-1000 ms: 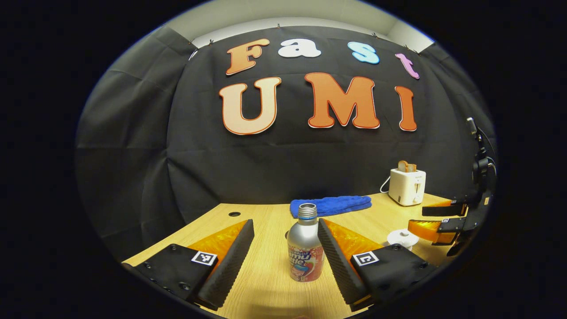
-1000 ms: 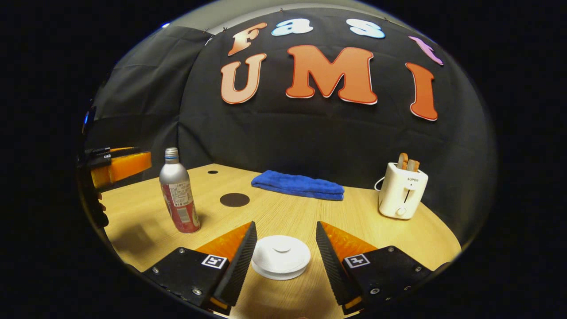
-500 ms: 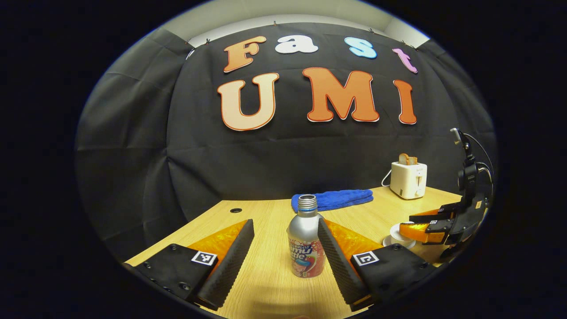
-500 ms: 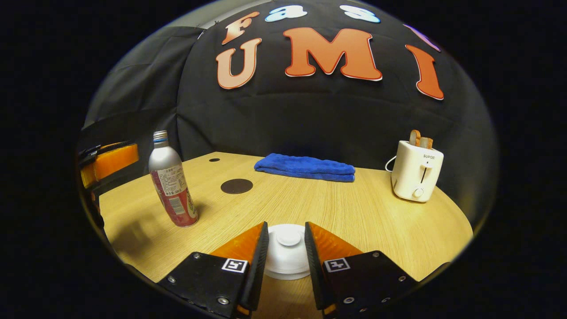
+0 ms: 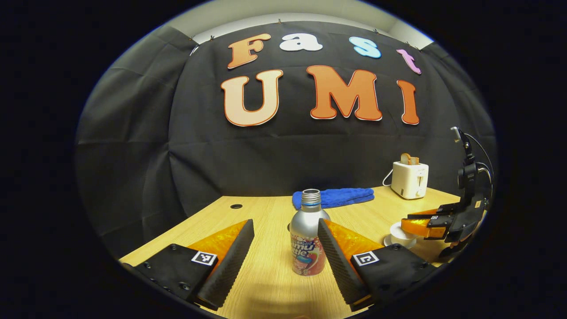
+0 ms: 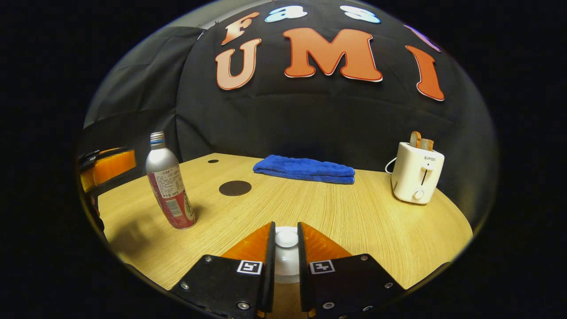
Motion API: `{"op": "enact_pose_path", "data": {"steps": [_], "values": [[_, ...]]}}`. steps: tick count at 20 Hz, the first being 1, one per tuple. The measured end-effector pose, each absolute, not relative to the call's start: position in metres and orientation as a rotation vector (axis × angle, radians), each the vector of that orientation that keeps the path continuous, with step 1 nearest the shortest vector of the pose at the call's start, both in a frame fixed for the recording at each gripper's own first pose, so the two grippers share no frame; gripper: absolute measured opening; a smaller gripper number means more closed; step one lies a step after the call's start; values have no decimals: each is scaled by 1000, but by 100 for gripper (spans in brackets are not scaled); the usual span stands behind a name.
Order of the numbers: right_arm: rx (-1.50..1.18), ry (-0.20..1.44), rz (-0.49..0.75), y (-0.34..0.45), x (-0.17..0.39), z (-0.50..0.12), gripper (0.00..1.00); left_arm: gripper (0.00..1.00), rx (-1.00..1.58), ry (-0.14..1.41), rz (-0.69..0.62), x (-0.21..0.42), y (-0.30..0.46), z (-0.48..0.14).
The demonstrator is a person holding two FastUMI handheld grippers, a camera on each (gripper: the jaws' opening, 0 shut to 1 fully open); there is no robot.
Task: Open the teacup lid with one hand, grasp the water bottle and pour water into the teacup with the other hand; after pouring, place the water bottle on the coaster and then close the teacup lid.
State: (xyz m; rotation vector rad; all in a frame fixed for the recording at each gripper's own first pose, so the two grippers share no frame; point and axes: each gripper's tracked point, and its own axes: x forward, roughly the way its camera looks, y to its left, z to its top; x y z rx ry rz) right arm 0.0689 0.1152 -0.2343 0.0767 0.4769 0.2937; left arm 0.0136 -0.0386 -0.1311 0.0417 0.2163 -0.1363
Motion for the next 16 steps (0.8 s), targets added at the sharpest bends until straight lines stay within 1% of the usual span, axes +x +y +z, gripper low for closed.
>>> {"op": "enact_pose_path", "data": {"steps": [1, 2, 3, 4, 8, 13, 14, 15, 16], "values": [[81, 471, 293, 114, 69, -232, 20, 95, 41, 218, -136, 15, -38, -131], [83, 461, 294, 113, 70, -228, 24, 97, 39, 218, -138, 16, -40, -133], [83, 448, 295, 113, 70, -225, 24, 98, 40, 219, -139, 16, -40, -132], [82, 437, 294, 111, 70, -220, 24, 95, 39, 219, -141, 16, -40, -133], [75, 403, 277, 100, 69, -208, 23, 96, 31, 236, -173, 20, -50, -141], [63, 382, 234, 74, 66, -198, 24, 96, 60, 291, -211, 25, -63, -168], [65, 379, 224, 69, 66, -197, 23, 94, 64, 308, -217, 25, -66, -176], [69, 375, 214, 64, 66, -196, 24, 96, 67, 318, -220, 27, -68, -183], [70, 374, 205, 59, 65, -195, 24, 95, 70, 336, -220, 30, -72, -191]]}}
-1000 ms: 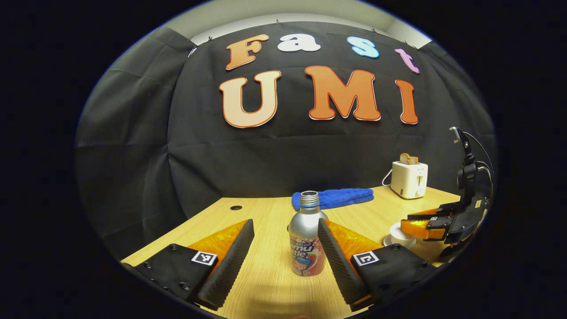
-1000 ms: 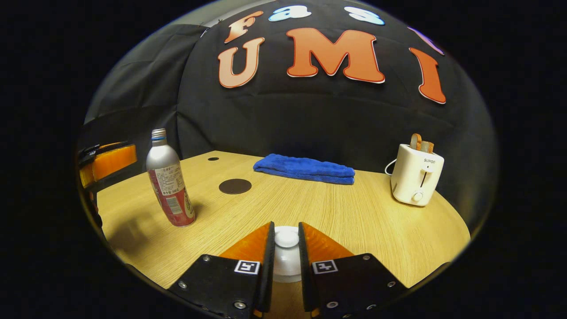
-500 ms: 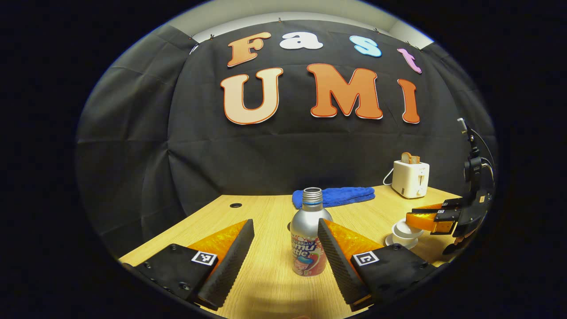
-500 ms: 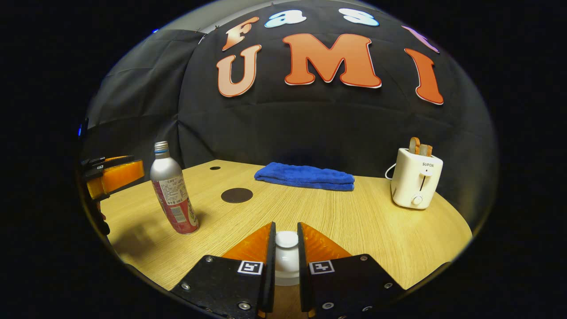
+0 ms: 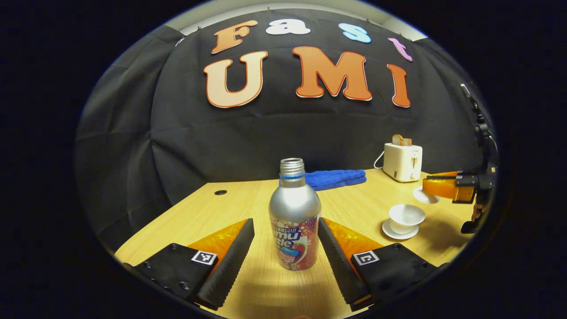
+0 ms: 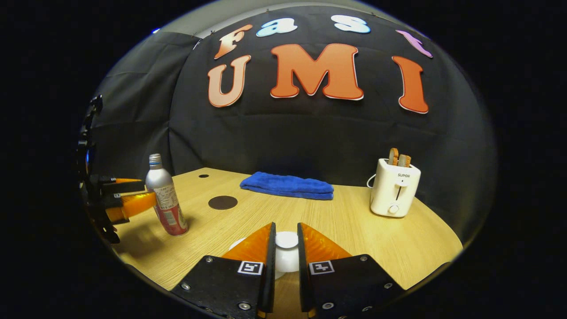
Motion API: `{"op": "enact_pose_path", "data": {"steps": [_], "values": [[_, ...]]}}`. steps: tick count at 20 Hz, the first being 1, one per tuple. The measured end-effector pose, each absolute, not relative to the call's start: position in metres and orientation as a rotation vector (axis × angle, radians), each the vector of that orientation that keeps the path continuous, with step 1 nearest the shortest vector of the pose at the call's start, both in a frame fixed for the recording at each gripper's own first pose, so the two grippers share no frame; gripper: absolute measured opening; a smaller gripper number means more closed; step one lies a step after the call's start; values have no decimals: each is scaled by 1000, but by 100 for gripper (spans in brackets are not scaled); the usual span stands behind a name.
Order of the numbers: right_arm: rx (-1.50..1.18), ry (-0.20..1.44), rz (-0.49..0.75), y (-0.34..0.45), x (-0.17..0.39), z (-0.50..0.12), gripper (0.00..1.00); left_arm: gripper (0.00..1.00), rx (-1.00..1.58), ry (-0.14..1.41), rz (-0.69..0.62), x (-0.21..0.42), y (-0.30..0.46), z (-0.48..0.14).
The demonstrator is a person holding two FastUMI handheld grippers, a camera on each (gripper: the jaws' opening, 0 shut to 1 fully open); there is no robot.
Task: Open the teacup lid with one hand, grasp the water bottle and pour water into the teacup with the other hand; after pouring, place the water bottle on the coaster and then close the teacup lid.
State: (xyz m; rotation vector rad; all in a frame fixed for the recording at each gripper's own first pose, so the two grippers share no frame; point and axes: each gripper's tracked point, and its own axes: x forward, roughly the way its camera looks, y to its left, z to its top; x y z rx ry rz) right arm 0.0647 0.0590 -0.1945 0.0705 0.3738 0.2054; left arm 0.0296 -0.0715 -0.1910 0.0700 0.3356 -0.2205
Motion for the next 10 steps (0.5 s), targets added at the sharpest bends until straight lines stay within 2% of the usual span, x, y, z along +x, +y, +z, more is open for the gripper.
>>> {"op": "enact_pose_path", "data": {"steps": [6, 7, 8, 9, 10], "values": [[69, 367, 154, 30, 59, -191, 23, 96, 35, 415, -234, 45, -83, -232], [68, 367, 145, 26, 58, -191, 23, 94, 26, 416, -234, 48, -84, -233], [67, 370, 138, 22, 57, -192, 23, 96, 18, 413, -234, 50, -84, -233], [66, 370, 128, 17, 55, -193, 23, 94, 13, 406, -235, 52, -86, -232], [65, 373, 122, 13, 54, -194, 23, 87, 15, 406, -231, 54, -88, -233]]}}
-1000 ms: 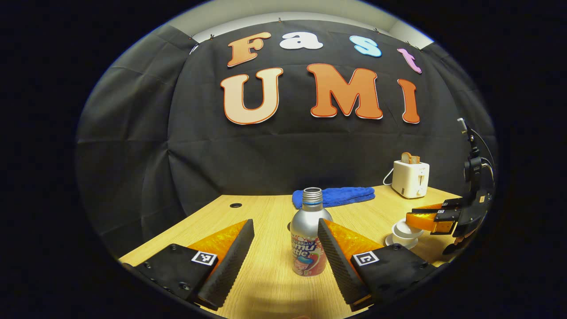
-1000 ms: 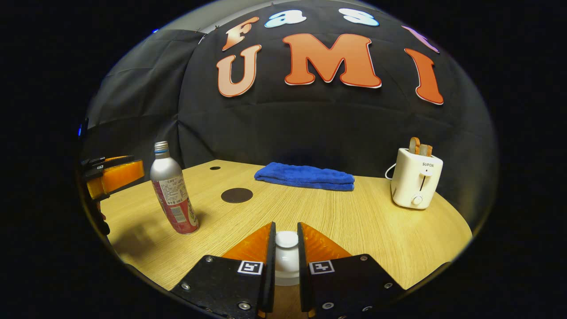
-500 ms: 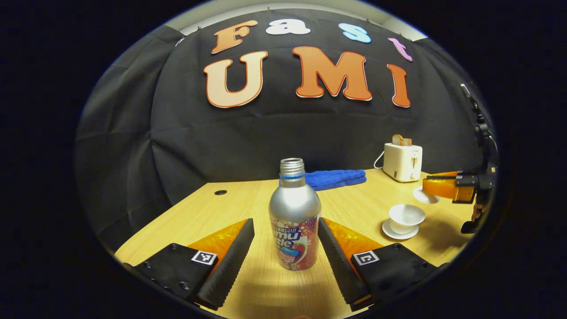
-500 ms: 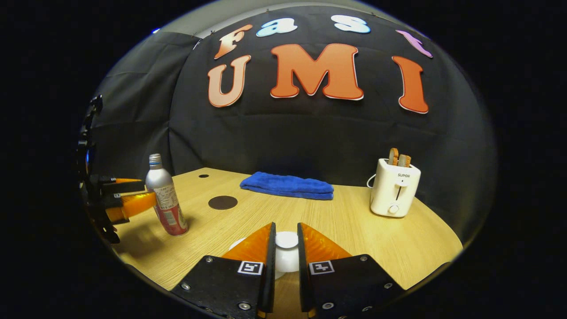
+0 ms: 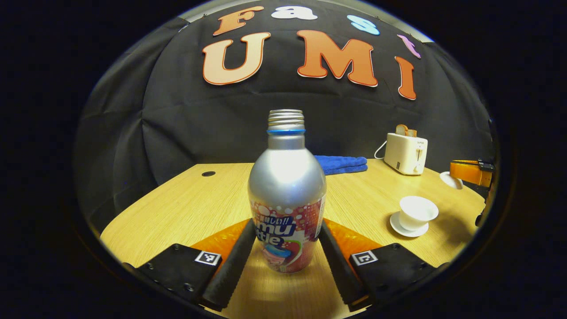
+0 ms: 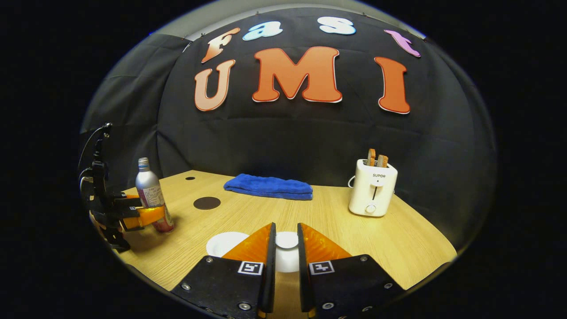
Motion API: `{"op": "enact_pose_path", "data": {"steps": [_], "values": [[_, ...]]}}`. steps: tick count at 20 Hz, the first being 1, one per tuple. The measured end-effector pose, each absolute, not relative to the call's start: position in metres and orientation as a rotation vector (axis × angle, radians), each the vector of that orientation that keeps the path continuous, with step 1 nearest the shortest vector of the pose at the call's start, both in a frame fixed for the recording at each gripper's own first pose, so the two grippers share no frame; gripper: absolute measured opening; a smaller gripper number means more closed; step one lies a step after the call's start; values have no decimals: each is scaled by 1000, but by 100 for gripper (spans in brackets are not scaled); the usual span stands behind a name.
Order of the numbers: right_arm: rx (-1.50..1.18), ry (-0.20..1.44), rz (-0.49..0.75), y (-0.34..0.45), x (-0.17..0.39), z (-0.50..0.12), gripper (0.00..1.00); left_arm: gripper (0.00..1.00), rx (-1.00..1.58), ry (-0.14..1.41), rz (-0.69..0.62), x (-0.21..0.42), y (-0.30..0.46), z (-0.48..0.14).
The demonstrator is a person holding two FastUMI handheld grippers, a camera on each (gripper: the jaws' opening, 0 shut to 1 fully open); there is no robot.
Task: Open the teacup lid with one hand, grasp the water bottle and pour water into the teacup with the other hand; after pouring, place the water bottle on the coaster and then close the teacup lid.
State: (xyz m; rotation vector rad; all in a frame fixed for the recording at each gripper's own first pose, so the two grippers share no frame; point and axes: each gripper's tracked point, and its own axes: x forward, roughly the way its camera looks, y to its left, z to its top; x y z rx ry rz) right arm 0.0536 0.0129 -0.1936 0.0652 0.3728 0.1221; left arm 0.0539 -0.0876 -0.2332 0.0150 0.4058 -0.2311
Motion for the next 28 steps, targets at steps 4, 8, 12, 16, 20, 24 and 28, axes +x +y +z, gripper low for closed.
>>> {"op": "enact_pose_path", "data": {"steps": [4, 8, 12, 16, 20, 24, 28], "values": [[69, 379, 92, -3, 43, -195, 23, 84, 5, 403, -223, 60, -90, -233], [75, 387, 62, -20, 44, -198, 24, 84, 71, 387, -220, 72, -94, -220], [78, 383, 40, -34, 38, -197, 23, 80, 208, 360, -230, 76, -100, -201], [87, 378, 13, -50, 30, -200, 24, 84, 357, 322, -254, 82, -113, -184], [109, 381, -6, -62, 24, -206, 23, 84, 511, 285, -275, 78, -128, -181], [117, 380, -27, -77, 18, -209, 24, 84, 632, 265, -317, 74, -155, -181], [126, 380, -43, -91, 9, -213, 24, 80, 767, 246, -347, 68, -173, -186]]}}
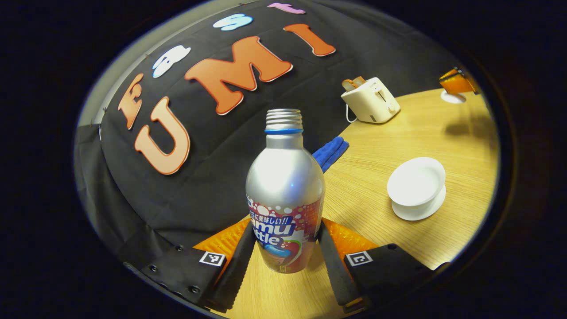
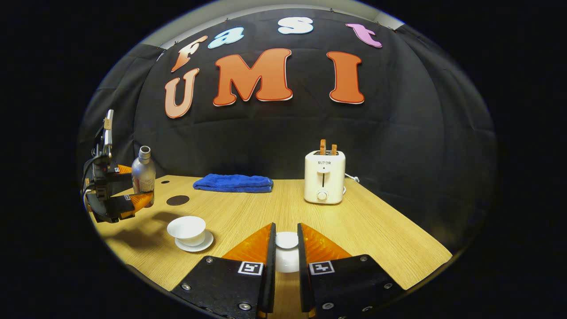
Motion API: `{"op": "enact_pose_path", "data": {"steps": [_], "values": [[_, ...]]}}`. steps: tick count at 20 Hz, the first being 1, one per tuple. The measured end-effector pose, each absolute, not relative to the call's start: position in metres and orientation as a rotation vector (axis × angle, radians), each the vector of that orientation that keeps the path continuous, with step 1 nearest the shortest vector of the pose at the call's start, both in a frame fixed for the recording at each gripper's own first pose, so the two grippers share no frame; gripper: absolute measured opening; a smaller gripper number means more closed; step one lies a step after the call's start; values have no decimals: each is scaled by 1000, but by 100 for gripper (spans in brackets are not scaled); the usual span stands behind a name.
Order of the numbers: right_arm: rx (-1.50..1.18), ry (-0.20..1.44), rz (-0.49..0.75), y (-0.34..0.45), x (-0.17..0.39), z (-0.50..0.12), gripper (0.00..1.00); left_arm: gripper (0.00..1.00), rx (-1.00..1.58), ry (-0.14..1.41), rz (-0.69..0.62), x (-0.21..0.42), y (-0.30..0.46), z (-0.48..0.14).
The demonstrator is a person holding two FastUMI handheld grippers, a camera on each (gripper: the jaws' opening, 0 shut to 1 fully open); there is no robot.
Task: Open the teacup lid with one hand, grasp the water bottle and pour water into the teacup with the other hand; after pouring, place the water bottle on the coaster and then close the teacup lid.
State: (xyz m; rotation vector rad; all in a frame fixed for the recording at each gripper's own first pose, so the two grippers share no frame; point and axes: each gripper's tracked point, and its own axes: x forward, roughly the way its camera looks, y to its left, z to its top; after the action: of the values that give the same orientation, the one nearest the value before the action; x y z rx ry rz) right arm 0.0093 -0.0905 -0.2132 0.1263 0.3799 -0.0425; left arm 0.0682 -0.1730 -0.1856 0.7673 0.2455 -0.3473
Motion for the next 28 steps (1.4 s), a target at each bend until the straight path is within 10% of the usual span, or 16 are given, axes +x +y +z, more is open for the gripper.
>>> {"op": "enact_pose_path", "data": {"steps": [28], "values": [[159, 380, -90, -122, -11, -221, 23, 84, 1739, 106, -552, 63, -194, -175]]}}
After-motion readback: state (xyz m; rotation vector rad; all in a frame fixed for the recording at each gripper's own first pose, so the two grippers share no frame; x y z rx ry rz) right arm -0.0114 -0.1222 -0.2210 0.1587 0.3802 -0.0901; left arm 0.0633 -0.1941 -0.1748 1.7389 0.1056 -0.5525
